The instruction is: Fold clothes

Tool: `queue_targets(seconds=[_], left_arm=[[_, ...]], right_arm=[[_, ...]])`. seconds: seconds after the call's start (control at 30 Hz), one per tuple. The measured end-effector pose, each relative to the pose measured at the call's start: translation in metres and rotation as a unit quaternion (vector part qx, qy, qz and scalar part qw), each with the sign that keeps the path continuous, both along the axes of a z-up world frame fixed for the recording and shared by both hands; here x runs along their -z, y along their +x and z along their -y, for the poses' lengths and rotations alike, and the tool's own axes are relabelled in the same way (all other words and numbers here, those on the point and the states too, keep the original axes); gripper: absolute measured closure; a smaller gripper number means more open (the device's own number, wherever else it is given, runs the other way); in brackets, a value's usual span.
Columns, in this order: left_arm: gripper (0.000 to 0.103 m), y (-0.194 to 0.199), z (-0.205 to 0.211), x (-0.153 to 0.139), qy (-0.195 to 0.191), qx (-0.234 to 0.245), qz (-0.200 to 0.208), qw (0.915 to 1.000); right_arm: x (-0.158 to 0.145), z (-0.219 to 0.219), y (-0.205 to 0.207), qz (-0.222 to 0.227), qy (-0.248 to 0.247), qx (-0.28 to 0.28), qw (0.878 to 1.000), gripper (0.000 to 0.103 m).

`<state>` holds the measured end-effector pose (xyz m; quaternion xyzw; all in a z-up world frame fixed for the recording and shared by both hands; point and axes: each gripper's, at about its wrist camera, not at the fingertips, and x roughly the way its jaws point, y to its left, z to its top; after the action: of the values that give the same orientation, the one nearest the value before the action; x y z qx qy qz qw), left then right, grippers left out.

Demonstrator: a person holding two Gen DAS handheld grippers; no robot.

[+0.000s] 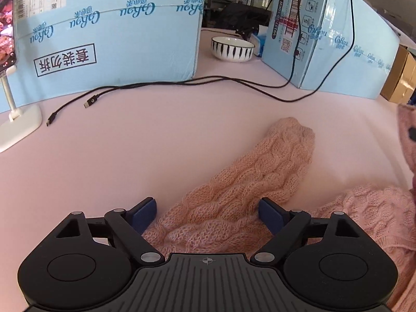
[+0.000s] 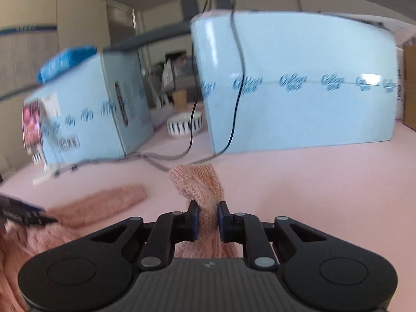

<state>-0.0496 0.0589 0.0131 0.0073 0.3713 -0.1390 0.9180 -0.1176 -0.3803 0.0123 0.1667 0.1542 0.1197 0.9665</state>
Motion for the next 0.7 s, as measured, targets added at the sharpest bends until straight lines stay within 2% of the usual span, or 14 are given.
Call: queue_targets(seconds=[0.07,0.1,0.13,0.23,0.27,0.3,0.33,0.37,0.4,0.47,0.53,0.6,0.63,0.7], left_arm=[[0.021,-0.002,-0.004,0.004,-0.003,-0.017,0.029,0.9994],[0.021,-0.002,-0.006,0.004,-0.005,-0.024,0.035,0.9991],[0.021,0.000,-0.007,0.002,-0.006,-0.032,0.036,0.9988],[0.021,0.010,-0.013,0.000,-0.003,-0.082,0.033,0.9961],[0.021,0.015,-0.016,-0.001,-0.005,-0.094,0.031,0.9951],[0.021,0.019,-0.019,-0.002,-0.010,-0.104,0.028,0.9941],[0.022,0.023,-0.023,-0.003,-0.018,-0.113,0.023,0.9932],[0.022,0.029,-0.028,-0.004,-0.026,-0.123,0.017,0.9919],[0.022,0.033,-0.031,-0.005,-0.031,-0.130,0.013,0.9910],[0.022,0.039,-0.031,-0.005,-0.024,-0.138,0.012,0.9900],[0.021,0.045,-0.025,-0.004,-0.002,-0.145,0.016,0.9893],[0.020,0.050,-0.018,-0.002,0.015,-0.153,0.024,0.9879],[0.020,0.053,-0.016,-0.001,0.015,-0.158,0.025,0.9870],[0.019,0.058,-0.014,0.000,0.013,-0.168,0.027,0.9854]], right_arm=[[0.004,0.035,-0.015,0.028,0.072,0.045,0.996,0.085],[0.008,0.045,-0.015,0.022,0.082,0.068,0.994,0.082],[0.016,0.057,-0.010,-0.007,0.087,0.097,0.992,0.079],[0.046,0.078,0.010,-0.109,0.088,0.136,0.981,0.074],[0.057,0.084,0.014,-0.137,0.101,0.138,0.976,0.068],[0.062,0.087,0.015,-0.143,0.118,0.134,0.974,0.064],[0.064,0.093,0.011,-0.129,0.147,0.131,0.972,0.059],[0.062,0.097,0.007,-0.118,0.163,0.139,0.970,0.048],[0.058,0.098,0.002,-0.104,0.167,0.146,0.970,0.041],[0.048,0.096,-0.008,-0.074,0.164,0.155,0.971,0.039],[0.034,0.085,-0.017,-0.062,0.140,0.135,0.979,0.035],[0.019,0.061,-0.025,-0.068,0.094,0.056,0.992,0.029],[0.016,0.046,-0.030,-0.078,0.070,0.014,0.994,0.026],[0.013,0.019,-0.036,-0.098,0.025,-0.056,0.993,0.013]])
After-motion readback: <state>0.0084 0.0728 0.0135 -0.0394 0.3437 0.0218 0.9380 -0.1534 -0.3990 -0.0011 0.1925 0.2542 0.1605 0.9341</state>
